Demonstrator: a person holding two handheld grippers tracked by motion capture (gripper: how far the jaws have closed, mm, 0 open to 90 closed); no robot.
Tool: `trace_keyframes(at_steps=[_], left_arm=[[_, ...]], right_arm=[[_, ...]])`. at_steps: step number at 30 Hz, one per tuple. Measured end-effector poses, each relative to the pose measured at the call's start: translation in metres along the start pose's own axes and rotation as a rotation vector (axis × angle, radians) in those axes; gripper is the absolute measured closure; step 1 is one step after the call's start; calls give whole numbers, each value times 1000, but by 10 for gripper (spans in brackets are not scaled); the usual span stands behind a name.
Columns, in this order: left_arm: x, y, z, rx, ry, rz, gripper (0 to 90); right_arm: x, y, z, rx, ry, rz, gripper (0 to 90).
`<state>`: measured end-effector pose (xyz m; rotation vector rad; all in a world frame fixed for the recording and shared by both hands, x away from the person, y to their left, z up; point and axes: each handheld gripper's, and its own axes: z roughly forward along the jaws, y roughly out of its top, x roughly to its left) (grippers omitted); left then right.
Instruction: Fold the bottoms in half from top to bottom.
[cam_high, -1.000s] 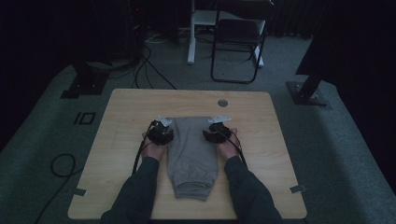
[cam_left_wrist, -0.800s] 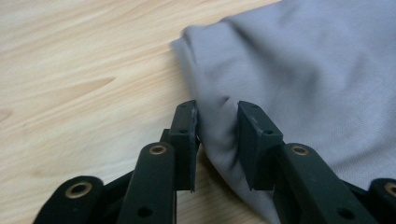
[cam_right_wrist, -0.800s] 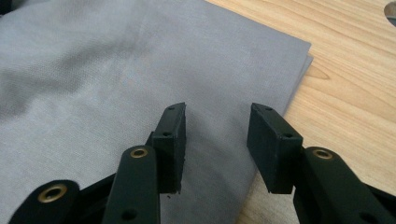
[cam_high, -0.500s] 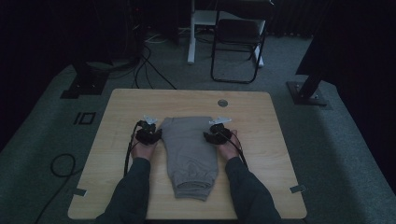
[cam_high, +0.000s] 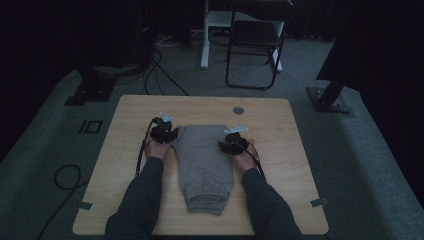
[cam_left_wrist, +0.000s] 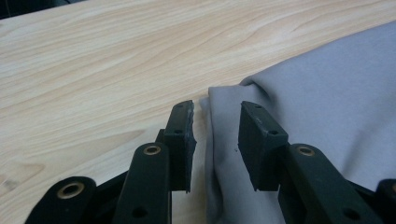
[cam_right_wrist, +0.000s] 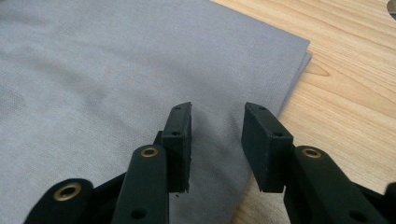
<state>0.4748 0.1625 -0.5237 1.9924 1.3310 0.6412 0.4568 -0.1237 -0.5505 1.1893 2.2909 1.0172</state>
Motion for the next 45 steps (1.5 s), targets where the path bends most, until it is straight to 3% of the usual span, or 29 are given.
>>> trace_keyframes(at_steps=[2, 5, 7, 11, 18, 20, 22, 24, 27, 32, 35, 38, 42, 45], left_arm=[[-1, 0, 4, 5, -5, -2, 664], [-3, -9, 17, 72, 9, -15, 825], [-2, -12, 16, 65, 6, -26, 882], [-1, -22, 6, 44, -17, -65, 887], [-9, -36, -8, 40, -35, -44, 883], [-8, -32, -9, 11, -29, -48, 816], [-6, -26, -8, -2, -24, -56, 741], [-5, -20, -5, -7, -22, -54, 713], [-5, -13, 1, -17, -36, -54, 685], [-9, -8, 13, -3, -38, -51, 679], [-12, -7, 19, 10, -47, -48, 710], [-12, -7, 20, 14, -56, -54, 840], [-12, -8, 16, 0, -44, -39, 885], [-7, -10, 11, -27, -31, -68, 887]], right_arm=[[0, -1, 0, -3, 3, -1, 645], [1, -2, -1, -6, 6, -2, 663], [1, -3, -2, -5, 8, -8, 669], [0, -8, -8, -2, 29, -23, 675], [4, -17, -22, 26, 68, -31, 728], [4, -15, -23, 39, 63, -56, 730], [0, -12, -21, 22, 41, -36, 732], [-6, -8, -18, 0, 15, 15, 735], [-15, 0, -13, -37, -9, 71, 736], [-23, 17, 1, -42, -42, 109, 726], [-27, 25, 10, -30, -66, 153, 687], [-28, 29, 18, -12, -63, 175, 667], [-27, 30, 25, 36, -92, 165, 837], [-29, 30, 23, 38, -110, 176, 899]])
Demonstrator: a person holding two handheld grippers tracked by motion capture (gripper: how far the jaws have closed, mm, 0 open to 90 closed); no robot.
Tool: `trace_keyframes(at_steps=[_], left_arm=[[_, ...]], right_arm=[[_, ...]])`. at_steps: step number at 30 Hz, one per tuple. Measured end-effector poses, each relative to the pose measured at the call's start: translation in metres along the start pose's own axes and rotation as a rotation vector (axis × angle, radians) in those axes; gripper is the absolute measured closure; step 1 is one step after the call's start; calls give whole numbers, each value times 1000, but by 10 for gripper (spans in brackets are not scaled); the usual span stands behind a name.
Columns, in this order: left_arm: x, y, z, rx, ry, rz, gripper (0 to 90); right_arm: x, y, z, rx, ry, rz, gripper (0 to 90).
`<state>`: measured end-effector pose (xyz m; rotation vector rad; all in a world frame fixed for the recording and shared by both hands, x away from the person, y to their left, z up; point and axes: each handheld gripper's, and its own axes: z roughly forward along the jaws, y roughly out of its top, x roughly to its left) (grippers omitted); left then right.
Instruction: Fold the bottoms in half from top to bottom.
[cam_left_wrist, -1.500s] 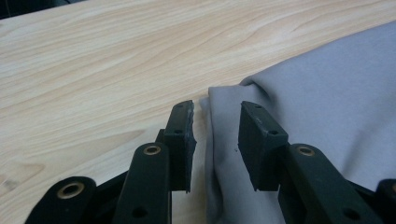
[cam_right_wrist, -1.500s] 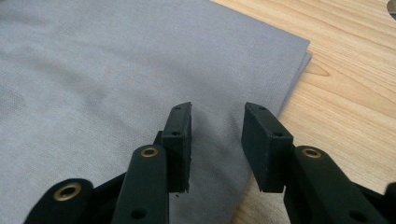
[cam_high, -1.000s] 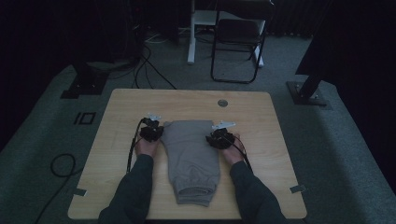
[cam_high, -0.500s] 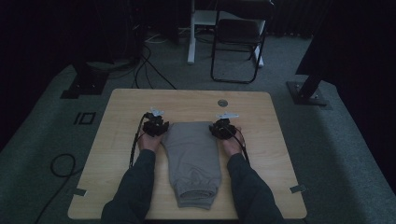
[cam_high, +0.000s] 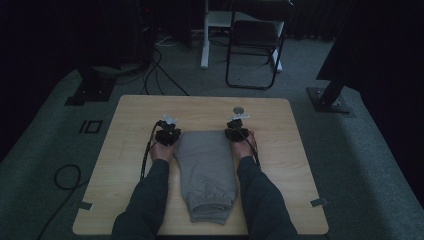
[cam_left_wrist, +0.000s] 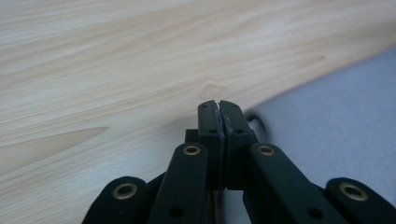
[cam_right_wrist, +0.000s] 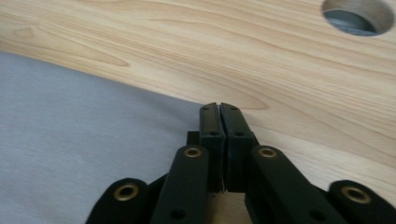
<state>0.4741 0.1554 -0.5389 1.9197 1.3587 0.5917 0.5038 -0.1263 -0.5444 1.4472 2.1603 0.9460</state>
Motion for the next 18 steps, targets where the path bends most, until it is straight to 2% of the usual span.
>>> trace_keyframes(at_steps=[2, 4, 6, 8, 10, 12, 14, 16, 18], left_arm=[[4, -1, -4, -22, 28, -39, 887], [10, -2, -9, -37, 37, -78, 887], [11, -3, -9, -39, 39, -86, 885], [9, -2, -9, -36, 72, -83, 828], [10, -1, -9, -43, 44, -100, 745], [8, 1, -8, -39, 38, -86, 700], [7, 1, -6, -32, 24, -70, 647], [6, 1, -3, -16, 14, -72, 616], [7, -2, 2, 15, 7, -86, 594]], right_arm=[[-2, -1, -1, -5, -7, 4, 900], [-5, -2, -2, -2, -16, 8, 900], [-6, -3, -2, -8, -8, 15, 900], [-5, -3, -1, -12, -5, 24, 870], [-6, -2, 0, -19, -14, 40, 766], [-9, 0, -2, -37, 5, 77, 682], [-11, 1, -3, -54, 17, 94, 622], [-11, 1, -2, -55, 48, 89, 583], [-9, 1, -1, -42, 53, 64, 564]])
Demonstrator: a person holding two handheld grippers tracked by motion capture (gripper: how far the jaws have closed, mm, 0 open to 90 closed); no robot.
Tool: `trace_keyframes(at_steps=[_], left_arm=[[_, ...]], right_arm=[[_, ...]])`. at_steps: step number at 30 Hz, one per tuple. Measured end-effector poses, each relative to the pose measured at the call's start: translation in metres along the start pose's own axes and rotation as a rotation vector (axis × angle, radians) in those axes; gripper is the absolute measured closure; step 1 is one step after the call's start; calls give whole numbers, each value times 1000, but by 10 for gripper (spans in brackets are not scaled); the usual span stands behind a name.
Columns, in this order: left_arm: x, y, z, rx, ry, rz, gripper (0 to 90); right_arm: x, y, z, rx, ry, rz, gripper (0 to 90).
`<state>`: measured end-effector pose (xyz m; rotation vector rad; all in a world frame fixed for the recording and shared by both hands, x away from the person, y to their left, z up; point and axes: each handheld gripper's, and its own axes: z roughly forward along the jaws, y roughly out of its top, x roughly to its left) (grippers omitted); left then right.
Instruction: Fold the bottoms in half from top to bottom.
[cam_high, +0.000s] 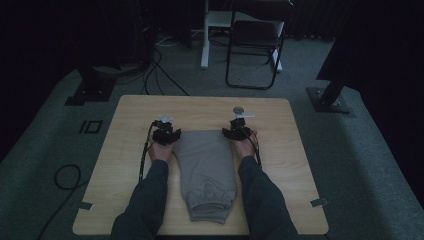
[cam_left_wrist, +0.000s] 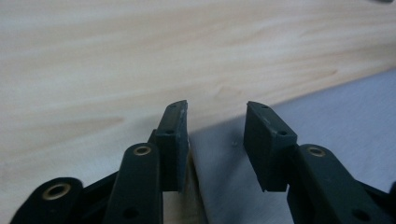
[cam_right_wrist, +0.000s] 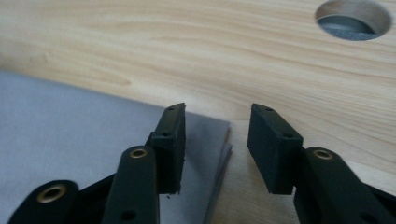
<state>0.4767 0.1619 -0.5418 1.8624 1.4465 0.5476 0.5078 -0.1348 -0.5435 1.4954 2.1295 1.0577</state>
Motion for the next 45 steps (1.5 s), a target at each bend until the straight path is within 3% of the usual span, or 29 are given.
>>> trace_keyframes(at_steps=[4, 6, 8, 10, 14, 17, 18, 22, 25, 27, 29, 30, 33, 35, 36, 41, 42, 45], left_arm=[[3, -4, 6, 46, -9, -3, 545], [4, -4, 6, 47, -15, -4, 538], [4, -4, 6, 46, -19, -4, 535], [3, -4, 6, 47, -19, 0, 537], [1, -4, 4, 67, -57, 2, 740], [1, -4, 4, 70, -63, 0, 781], [1, -5, 3, 75, -77, 7, 820], [-1, -4, 3, 69, -67, 16, 852], [0, -2, -1, 46, -69, 14, 862], [-1, 1, -5, 15, -72, 15, 863], [-1, 1, -5, 15, -72, 15, 863], [-1, 4, -11, -24, -79, 3, 863], [-1, 13, -21, -65, -96, -1, 862], [-1, 13, -21, -65, -96, -1, 862], [1, 19, -30, -97, -109, -3, 862], [0, 22, -39, -122, -121, 9, 861], [-1, 19, -51, -143, -141, 34, 861], [-2, 15, -61, -166, -167, 33, 861]], right_arm=[[3, -2, 4, 21, 12, -23, 547], [4, -2, 6, 27, 14, -31, 545], [9, -4, 8, 21, -5, -79, 550], [11, -3, 7, 26, -9, -89, 598], [12, -3, 6, 40, 14, -85, 741], [12, -3, 6, 44, 24, -82, 764], [12, -3, 6, 46, 37, -80, 837], [14, -2, 6, 51, 36, -86, 854], [9, -2, 5, 51, 58, -48, 858], [8, 0, 2, 40, 62, -54, 858], [7, 2, 0, 27, 65, -58, 858], [7, 2, 0, 27, 65, -58, 858], [8, 15, -17, -49, 85, -85, 857], [8, 17, -20, -61, 91, -91, 857], [8, 22, -27, -92, 105, -110, 856], [10, 25, -37, -123, 118, -137, 855], [11, 22, -44, -141, 129, -162, 855], [11, 17, -54, -160, 145, -179, 855]])
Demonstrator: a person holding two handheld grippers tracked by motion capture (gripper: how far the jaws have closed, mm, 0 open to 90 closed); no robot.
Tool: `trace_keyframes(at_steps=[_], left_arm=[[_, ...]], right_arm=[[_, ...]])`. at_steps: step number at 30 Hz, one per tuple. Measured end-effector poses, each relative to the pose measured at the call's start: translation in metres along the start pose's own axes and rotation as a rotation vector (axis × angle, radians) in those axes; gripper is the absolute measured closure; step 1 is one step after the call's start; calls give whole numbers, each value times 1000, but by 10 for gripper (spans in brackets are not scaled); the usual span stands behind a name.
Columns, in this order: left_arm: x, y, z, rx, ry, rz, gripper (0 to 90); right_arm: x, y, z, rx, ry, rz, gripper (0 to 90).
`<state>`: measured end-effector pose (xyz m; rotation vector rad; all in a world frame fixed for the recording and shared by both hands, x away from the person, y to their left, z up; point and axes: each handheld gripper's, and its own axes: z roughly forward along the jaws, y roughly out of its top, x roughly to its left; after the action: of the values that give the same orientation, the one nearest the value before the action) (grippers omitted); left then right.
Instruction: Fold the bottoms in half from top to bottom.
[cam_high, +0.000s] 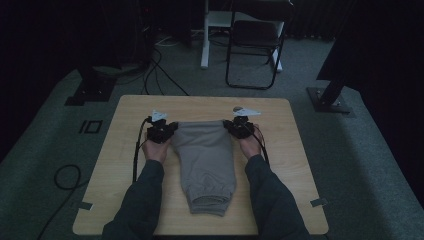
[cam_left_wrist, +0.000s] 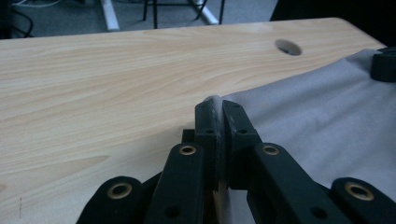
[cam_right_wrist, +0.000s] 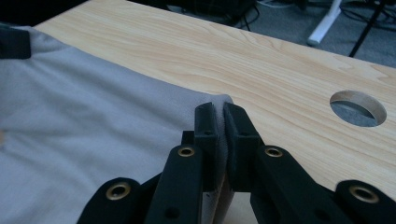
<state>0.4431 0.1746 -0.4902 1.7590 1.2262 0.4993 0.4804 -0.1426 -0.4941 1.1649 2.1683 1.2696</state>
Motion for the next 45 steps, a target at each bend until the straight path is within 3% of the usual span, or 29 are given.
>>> trace_keyframes(at_steps=[10, 13, 17, 19, 20, 21, 22, 26, 27, 33, 38, 45], left_arm=[[-22, -15, -43, -34, -72, 68, 860], [-28, -28, -52, -9, -91, 80, 860], [-36, -51, -57, 66, -107, 96, 860], [-40, -65, -56, 111, -113, 109, 859], [-40, -65, -56, 111, -113, 109, 859], [-45, -80, -52, 166, -122, 116, 859], [-47, -86, -50, 187, -117, 129, 859], [-48, -97, -45, 219, -112, 136, 859], [-49, -97, -44, 226, -106, 142, 858], [-44, -95, -34, 222, -75, 132, 858], [-38, -90, -23, 204, -55, 120, 858], [-31, -78, -5, 193, -8, 122, 857]], right_arm=[[12, -18, -40, -46, 57, -61, 854], [19, -30, -51, -31, 76, -82, 853], [30, -52, -59, 22, 94, -119, 851], [34, -63, -61, 52, 94, -138, 850], [34, -63, -61, 52, 94, -138, 850], [38, -78, -60, 106, 101, -139, 850], [39, -82, -59, 118, 102, -139, 850], [44, -98, -55, 188, 103, -143, 848], [44, -100, -55, 180, 102, -140, 848], [48, -97, -49, 180, 61, -179, 846], [40, -93, -40, 162, 59, -148, 844], [34, -83, -26, 161, 26, -151, 844]])
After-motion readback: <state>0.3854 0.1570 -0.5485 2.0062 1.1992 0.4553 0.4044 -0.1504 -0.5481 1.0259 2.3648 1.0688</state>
